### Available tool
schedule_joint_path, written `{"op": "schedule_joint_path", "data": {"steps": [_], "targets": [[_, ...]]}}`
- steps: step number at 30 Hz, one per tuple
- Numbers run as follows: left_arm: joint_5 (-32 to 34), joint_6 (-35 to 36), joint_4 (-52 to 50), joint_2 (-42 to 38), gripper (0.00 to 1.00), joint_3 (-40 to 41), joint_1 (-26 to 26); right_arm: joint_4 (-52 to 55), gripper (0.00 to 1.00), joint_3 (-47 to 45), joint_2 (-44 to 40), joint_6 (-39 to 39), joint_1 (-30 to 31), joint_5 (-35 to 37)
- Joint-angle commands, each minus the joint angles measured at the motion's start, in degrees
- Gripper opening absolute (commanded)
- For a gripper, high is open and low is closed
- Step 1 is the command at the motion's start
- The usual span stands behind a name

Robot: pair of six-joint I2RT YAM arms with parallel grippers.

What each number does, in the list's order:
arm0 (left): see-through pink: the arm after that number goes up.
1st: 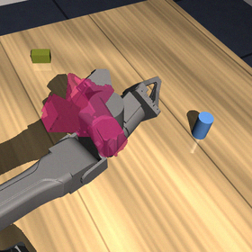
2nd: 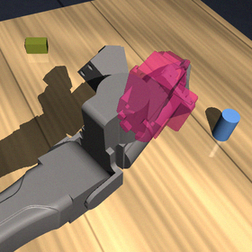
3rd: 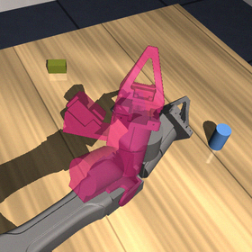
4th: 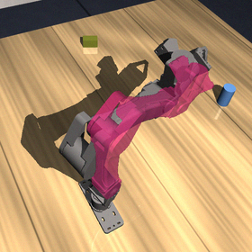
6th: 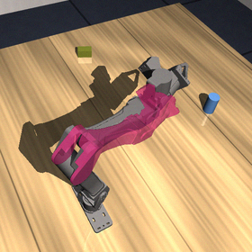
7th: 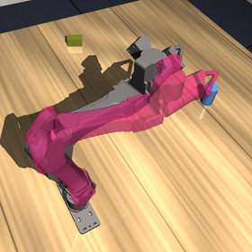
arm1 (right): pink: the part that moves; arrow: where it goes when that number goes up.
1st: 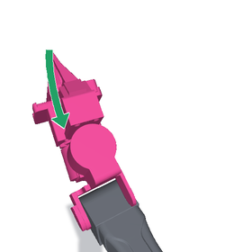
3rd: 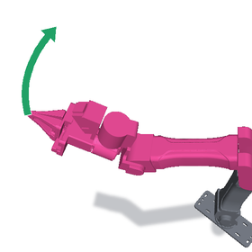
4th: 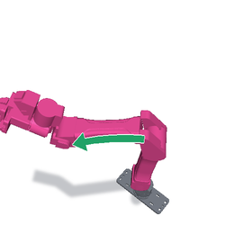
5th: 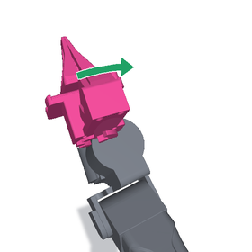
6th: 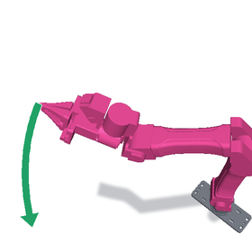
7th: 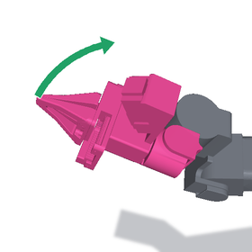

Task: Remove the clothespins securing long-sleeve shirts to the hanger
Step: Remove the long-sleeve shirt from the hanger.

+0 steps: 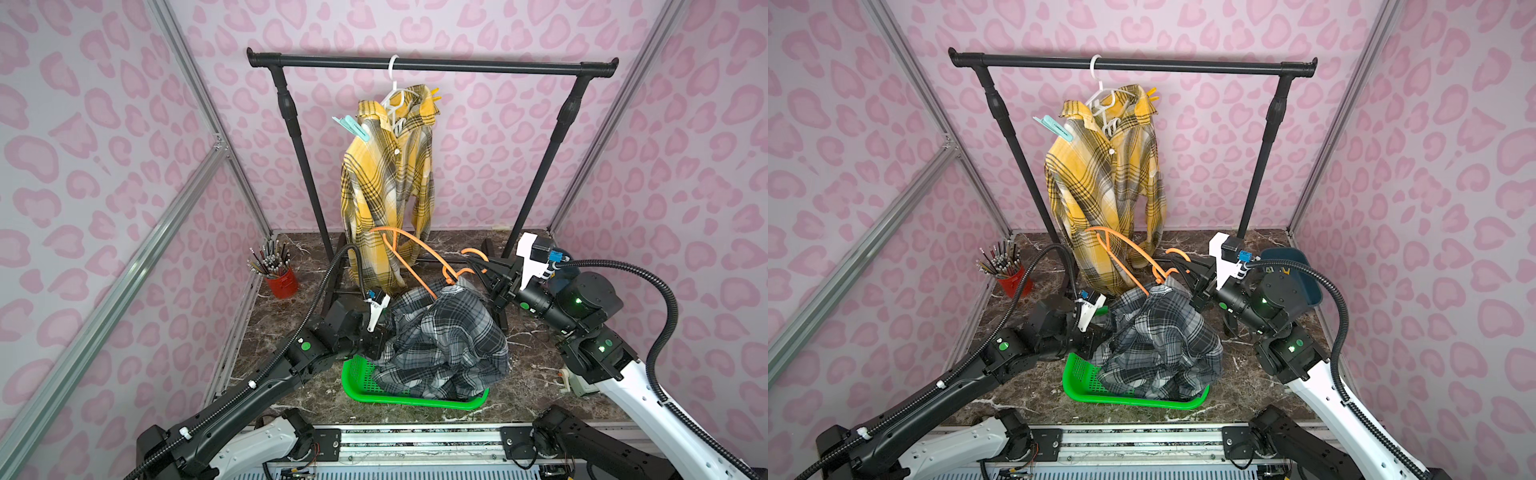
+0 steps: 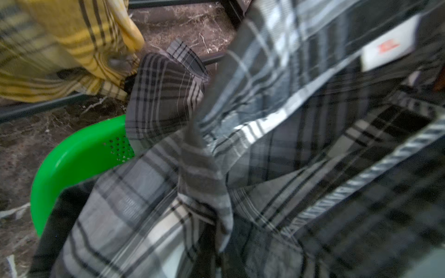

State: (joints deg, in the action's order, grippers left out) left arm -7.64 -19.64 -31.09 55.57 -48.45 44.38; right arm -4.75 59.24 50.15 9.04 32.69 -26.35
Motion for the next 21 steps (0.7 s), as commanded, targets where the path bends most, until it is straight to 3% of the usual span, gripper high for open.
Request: {"op": "schedule_joint_path", "data": {"steps": [1, 2, 3, 6, 8, 14, 17, 21], "targets": [[2.2, -1.7, -3.3, -2.8, 0.17, 2.0, 0.3, -5.2, 0.0, 1.5, 0.8, -0.7, 0.0, -0.3], [3.0, -1.5, -4.0, -4.6, 0.42, 1.6, 0.3, -5.0, 0.0, 1.7, 1.1, -0.8, 0.0, -0.4], [3.7, -0.8, -4.3, -6.8, 0.62, 0.5, 0.3, -4.8, 0.0, 1.7, 1.3, -1.1, 0.0, -0.5], [3.4, 0.9, -2.4, -13.0, 0.87, -4.2, -1.1, -4.0, 0.0, 1.4, 1.3, -1.6, 0.0, -0.6], [0.5, 1.2, 1.3, -16.1, 0.99, -6.6, -3.0, -3.7, 0.0, 1.3, 1.2, -1.7, 0.0, -1.2], [-8.2, 5.9, 9.6, -18.3, 0.97, -11.9, -7.2, 1.7, 0.0, 4.8, 2.9, -3.3, -0.1, -6.5], [-15.7, 9.7, 9.5, -13.4, 0.98, -17.6, -7.6, 3.3, 0.0, 6.1, 4.4, -3.8, 0.0, -9.0], [-21.9, 8.7, 11.5, -5.3, 0.98, -22.8, -8.3, 4.3, 0.0, 7.1, 5.7, -4.6, 0.3, -10.3]]}}
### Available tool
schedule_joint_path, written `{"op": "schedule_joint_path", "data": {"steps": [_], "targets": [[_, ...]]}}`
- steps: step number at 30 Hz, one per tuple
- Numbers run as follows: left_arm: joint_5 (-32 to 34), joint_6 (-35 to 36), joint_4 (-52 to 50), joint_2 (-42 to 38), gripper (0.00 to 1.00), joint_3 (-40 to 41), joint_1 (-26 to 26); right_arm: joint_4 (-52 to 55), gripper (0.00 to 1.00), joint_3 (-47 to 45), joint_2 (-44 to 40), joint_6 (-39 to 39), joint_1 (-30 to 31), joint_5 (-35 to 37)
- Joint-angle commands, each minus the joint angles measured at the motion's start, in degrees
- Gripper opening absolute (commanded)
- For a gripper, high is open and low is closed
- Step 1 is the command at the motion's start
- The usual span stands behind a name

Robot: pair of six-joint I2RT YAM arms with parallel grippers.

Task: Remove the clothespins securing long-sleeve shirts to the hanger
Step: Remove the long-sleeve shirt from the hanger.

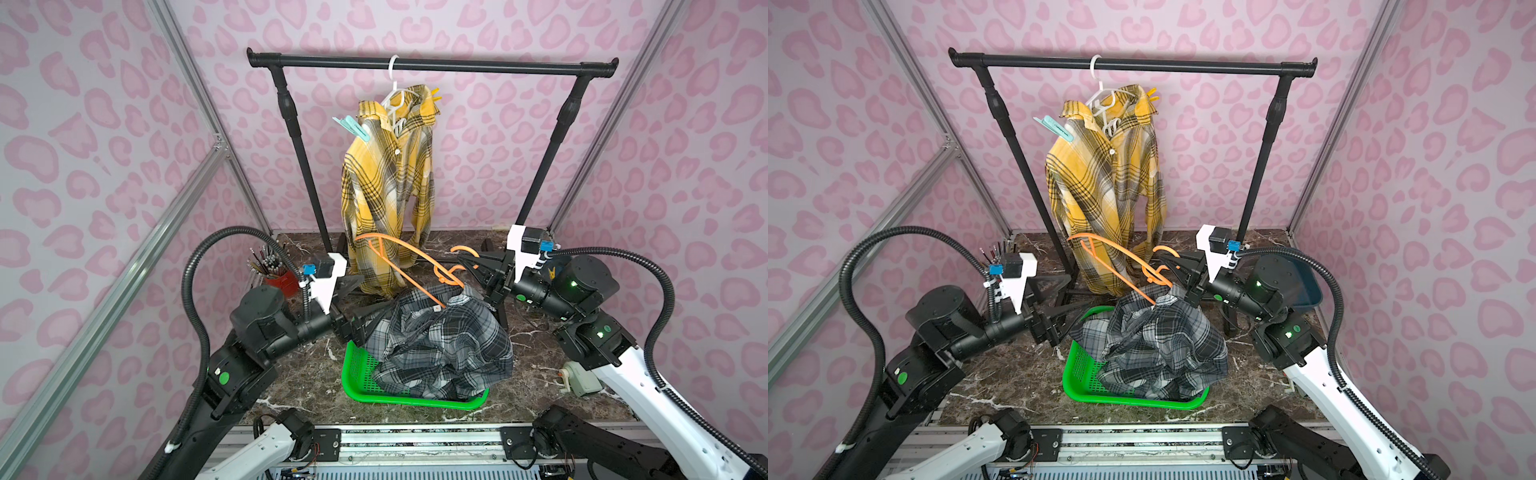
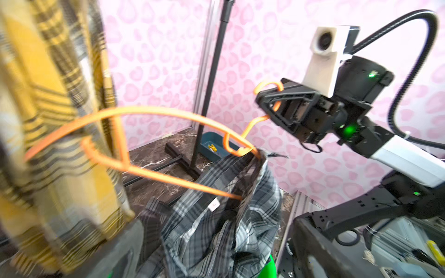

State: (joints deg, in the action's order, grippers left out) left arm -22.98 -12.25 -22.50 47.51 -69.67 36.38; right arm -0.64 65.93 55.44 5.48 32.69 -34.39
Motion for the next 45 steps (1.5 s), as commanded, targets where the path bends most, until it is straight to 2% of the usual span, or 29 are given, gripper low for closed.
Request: {"op": "schedule_joint_path", "data": {"steps": [1, 6, 11, 15, 19, 22, 25, 28, 36, 38, 39, 42, 45], "targets": [[-6.7, 0.4, 5.1, 3.5, 0.98, -1.4, -0.5, 0.2, 0.0, 0.4, 0.5, -1.1, 0.3, -2.3], [-4.8, -4.6, 9.9, 7.7, 0.95, -0.1, -2.2, -0.4, 0.0, 0.4, 1.2, -1.0, 1.0, -1.9], [-0.6, -9.9, 17.5, 9.0, 0.97, 2.6, -3.0, 2.5, 0.0, 1.6, 2.2, -4.3, 5.1, 0.8], [4.8, -11.5, 16.5, 11.7, 0.97, 0.9, -3.0, 1.5, 0.0, 1.3, 2.7, -4.4, 6.8, 0.8], [4.3, -12.8, 18.0, 12.4, 0.97, 0.8, -3.1, 2.0, 0.0, 1.1, 3.1, -5.3, 8.3, 1.8], [4.3, -14.3, 18.5, 13.1, 0.93, 0.6, -3.1, 1.9, 0.0, 0.5, 3.5, -6.0, 9.4, 2.1], [5.0, -15.5, 18.4, 14.0, 0.82, 0.6, -3.1, 1.9, 0.0, 0.2, 3.9, -7.2, 10.8, 2.6], [4.4, -17.2, 19.8, 14.3, 0.65, 1.2, -3.1, 2.2, 0.0, 0.0, 4.3, -8.2, 11.6, 2.3], [3.5, -20.5, 21.9, 14.2, 0.07, 2.2, -3.1, 3.6, 0.0, 0.3, 5.9, -9.8, 12.7, 2.7], [4.6, -21.1, 21.8, 13.6, 0.03, 2.4, -3.1, 3.9, 0.0, 0.2, 6.0, -9.6, 12.8, 3.2], [5.4, -21.3, 22.0, 13.2, 0.03, 2.6, -3.1, 4.3, 0.04, 0.1, 6.1, -9.4, 12.9, 3.6], [8.2, -21.6, 22.3, 12.0, 0.03, 2.5, -3.1, 5.9, 0.35, -0.2, 6.2, -9.2, 13.0, 5.6], [10.7, -21.1, 22.3, 10.8, 0.03, 2.2, -3.1, 8.4, 0.55, -1.1, 5.2, -8.3, 13.0, 7.3]]}}
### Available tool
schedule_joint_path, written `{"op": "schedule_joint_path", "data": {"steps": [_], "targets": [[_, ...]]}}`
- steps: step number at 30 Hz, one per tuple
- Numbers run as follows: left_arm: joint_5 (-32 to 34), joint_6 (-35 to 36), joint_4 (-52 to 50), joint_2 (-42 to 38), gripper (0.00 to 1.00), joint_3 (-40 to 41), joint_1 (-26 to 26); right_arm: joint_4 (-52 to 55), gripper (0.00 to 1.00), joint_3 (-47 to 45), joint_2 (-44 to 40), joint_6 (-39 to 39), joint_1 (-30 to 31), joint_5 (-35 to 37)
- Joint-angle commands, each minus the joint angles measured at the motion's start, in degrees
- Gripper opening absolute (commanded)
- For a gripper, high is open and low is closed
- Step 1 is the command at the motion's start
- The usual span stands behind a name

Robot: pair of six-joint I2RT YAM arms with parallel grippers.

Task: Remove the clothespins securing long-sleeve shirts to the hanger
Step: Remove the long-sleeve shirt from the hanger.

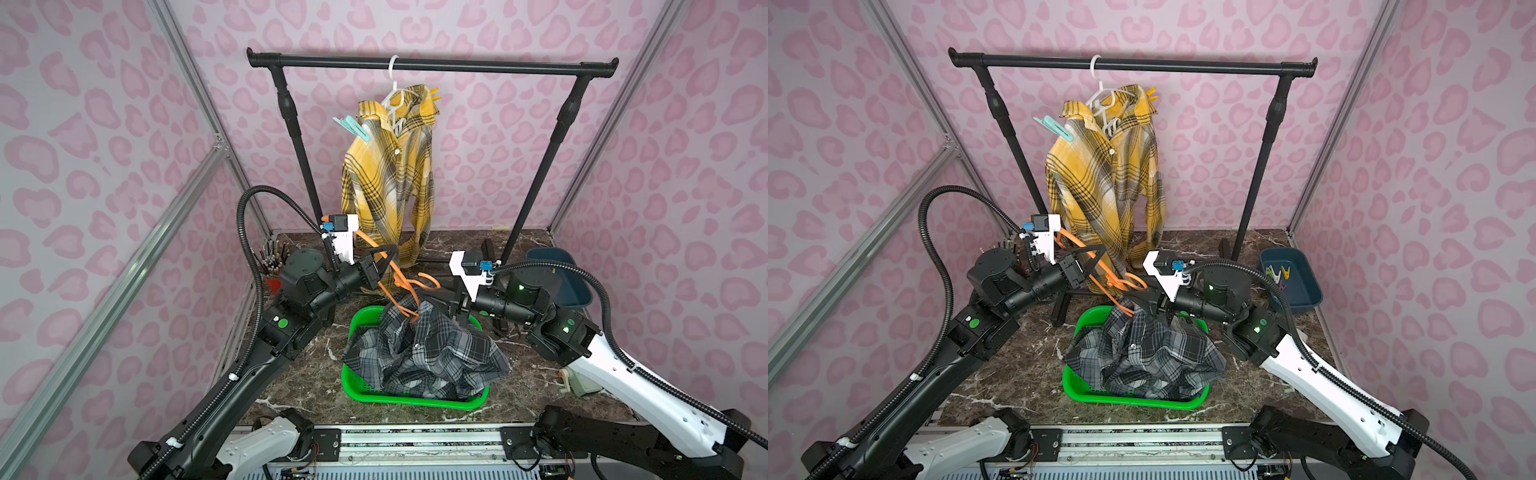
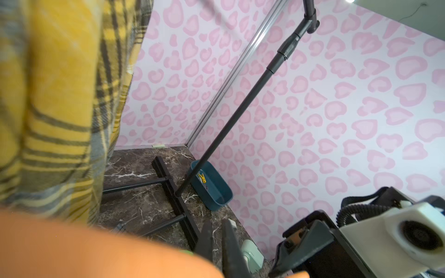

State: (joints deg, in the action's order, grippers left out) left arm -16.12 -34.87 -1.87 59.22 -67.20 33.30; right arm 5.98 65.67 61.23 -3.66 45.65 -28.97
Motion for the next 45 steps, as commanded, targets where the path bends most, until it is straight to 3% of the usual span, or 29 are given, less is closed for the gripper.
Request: {"op": "schedule_joint_path", "data": {"steps": [1, 7, 11, 13, 18, 20, 22, 24, 27, 28, 32, 35, 43, 45], "targets": [[4.3, 1.7, 1.7, -1.2, 0.03, -0.4, 0.0, 2.2, 0.59, -1.5, -1.2, 1.4, 0.1, 2.8], [6.2, 2.6, 2.2, -2.6, 0.03, -1.6, -0.1, 8.6, 0.83, -7.8, -8.9, 5.9, -0.1, 14.2], [7.2, 2.3, 3.3, -3.7, 0.03, -2.3, -0.1, 16.8, 0.86, -10.7, -13.3, 8.9, 0.0, 23.6], [7.4, 2.0, 3.8, -4.2, 0.03, -2.4, -0.1, 18.7, 0.85, -12.4, -13.7, 10.3, 0.0, 24.1], [6.8, 1.7, 4.1, -4.4, 0.03, -2.6, -0.1, 16.7, 0.76, -16.1, -11.1, 13.6, 0.1, 23.2], [6.8, 1.9, 4.0, -4.6, 0.03, -2.6, -0.1, 15.4, 0.63, -16.9, -10.3, 13.9, 0.0, 22.2], [6.8, 2.3, 3.6, -4.7, 0.03, -2.9, -0.1, 14.9, 0.55, -17.3, -9.5, 14.4, 0.1, 21.3], [7.2, 2.9, 2.9, -4.9, 0.03, -3.6, -0.1, 15.3, 0.42, -17.6, -8.5, 14.8, 0.0, 19.9], [7.9, 4.3, 2.0, -5.3, 0.03, -5.3, -0.1, 17.0, 0.08, -18.4, -7.4, 15.0, 0.1, 17.3], [7.9, 4.7, 1.7, -5.4, 0.03, -6.1, -0.1, 16.8, 0.02, -19.1, -7.3, 15.9, 0.0, 16.7], [8.8, 5.0, 2.5, -5.9, 0.03, -7.7, -0.1, 9.5, 0.0, -24.6, -6.2, 20.8, 3.2, 16.7], [10.0, 4.9, 3.8, -6.8, 0.03, -7.1, -0.2, 5.6, 0.0, -25.2, -0.7, 21.9, 7.6, 20.5], [11.0, 4.7, 4.1, -7.6, 0.03, -6.8, -0.4, -6.5, 0.0, -25.7, 16.5, 26.8, 13.7, 20.0], [12.1, 4.5, 4.5, -8.2, 0.03, -5.8, -0.6, -7.1, 0.05, -25.6, 19.3, 27.7, 14.3, 21.1]]}}
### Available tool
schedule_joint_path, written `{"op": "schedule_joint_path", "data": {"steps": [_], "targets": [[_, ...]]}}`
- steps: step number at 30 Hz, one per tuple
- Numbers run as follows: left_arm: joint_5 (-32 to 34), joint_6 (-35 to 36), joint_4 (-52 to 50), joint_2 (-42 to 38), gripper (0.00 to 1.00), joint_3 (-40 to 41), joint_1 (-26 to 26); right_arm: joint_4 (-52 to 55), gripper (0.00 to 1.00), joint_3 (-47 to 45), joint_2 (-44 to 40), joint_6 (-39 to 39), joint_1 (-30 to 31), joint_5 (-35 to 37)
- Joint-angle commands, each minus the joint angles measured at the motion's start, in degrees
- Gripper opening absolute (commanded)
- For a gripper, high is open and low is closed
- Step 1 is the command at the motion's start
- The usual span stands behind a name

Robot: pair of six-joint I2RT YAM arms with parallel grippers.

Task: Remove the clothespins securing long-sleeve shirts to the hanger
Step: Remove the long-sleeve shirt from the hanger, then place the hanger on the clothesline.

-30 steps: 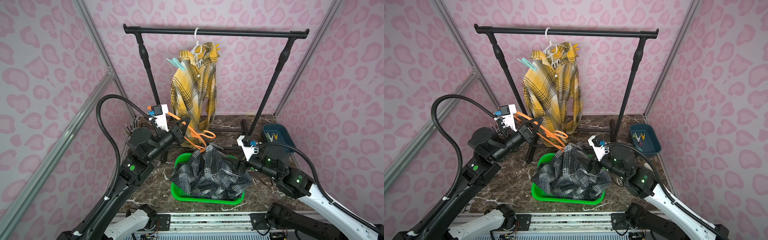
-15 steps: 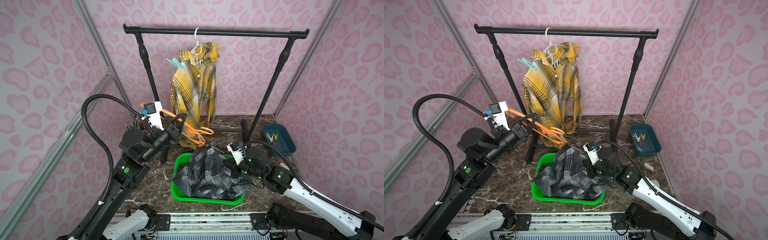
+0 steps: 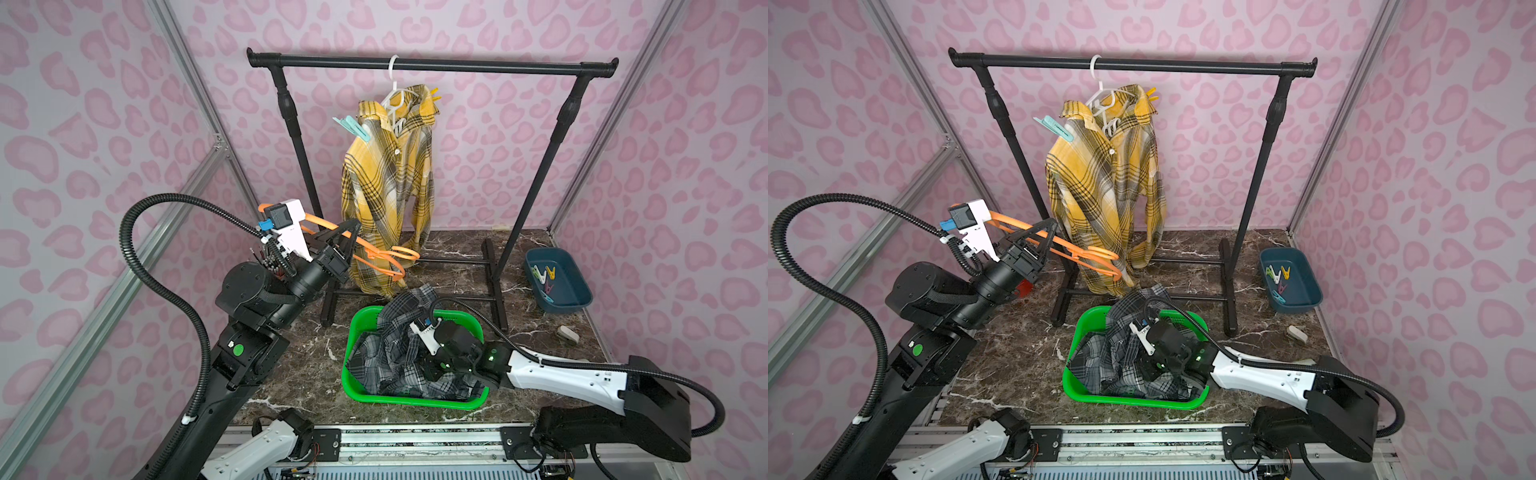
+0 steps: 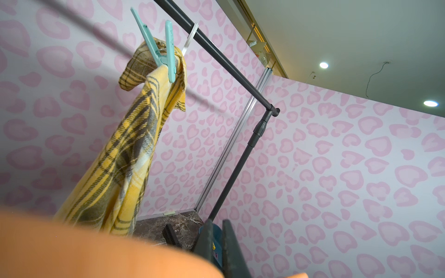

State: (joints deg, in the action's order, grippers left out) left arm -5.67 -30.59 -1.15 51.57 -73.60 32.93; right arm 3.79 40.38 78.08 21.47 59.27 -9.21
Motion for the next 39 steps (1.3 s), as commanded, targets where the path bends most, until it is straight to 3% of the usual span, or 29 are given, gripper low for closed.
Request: {"op": "schedule_joint_path", "data": {"steps": [1, 4, 9, 12, 15, 20, 27, 32, 39], "targets": [[1.9, 0.1, 3.9, -0.7, 0.03, 0.8, -0.3, -4.7, 0.11, -0.1, 2.5, 2.6, 0.7, 1.8], [2.7, -0.2, 3.9, -1.0, 0.03, 1.0, -0.6, 0.1, 0.46, 2.3, -2.3, 0.1, 0.4, 4.8], [3.7, -1.9, 4.7, -1.5, 0.03, 1.6, -1.6, 15.1, 0.67, 10.0, -18.3, -6.1, -1.6, 11.1], [3.1, -3.6, 5.6, -1.3, 0.03, 2.1, -2.2, 18.9, 0.81, 11.1, -28.6, -10.5, -3.9, 9.4], [1.1, -6.5, 6.8, -0.6, 0.03, 2.6, -3.3, 20.0, 0.82, 11.1, -35.1, -14.1, -9.1, 5.4], [-6.3, -16.0, 11.7, 2.3, 0.03, 3.5, -6.4, 10.9, 0.84, 9.0, -38.6, -20.3, -14.6, -2.1], [-11.5, -23.4, 18.1, 3.9, 0.03, 3.4, -7.4, -3.1, 0.84, 10.7, -34.1, -19.2, -30.6, -24.5], [-11.6, -25.7, 20.2, 3.8, 0.03, 4.4, -7.4, -9.7, 0.84, 12.8, -27.9, -19.7, -32.0, -32.2], [-12.5, -29.3, 23.7, 4.8, 0.03, 5.0, -8.0, -22.0, 0.83, 10.4, -24.3, -16.9, -31.9, -34.6]]}}
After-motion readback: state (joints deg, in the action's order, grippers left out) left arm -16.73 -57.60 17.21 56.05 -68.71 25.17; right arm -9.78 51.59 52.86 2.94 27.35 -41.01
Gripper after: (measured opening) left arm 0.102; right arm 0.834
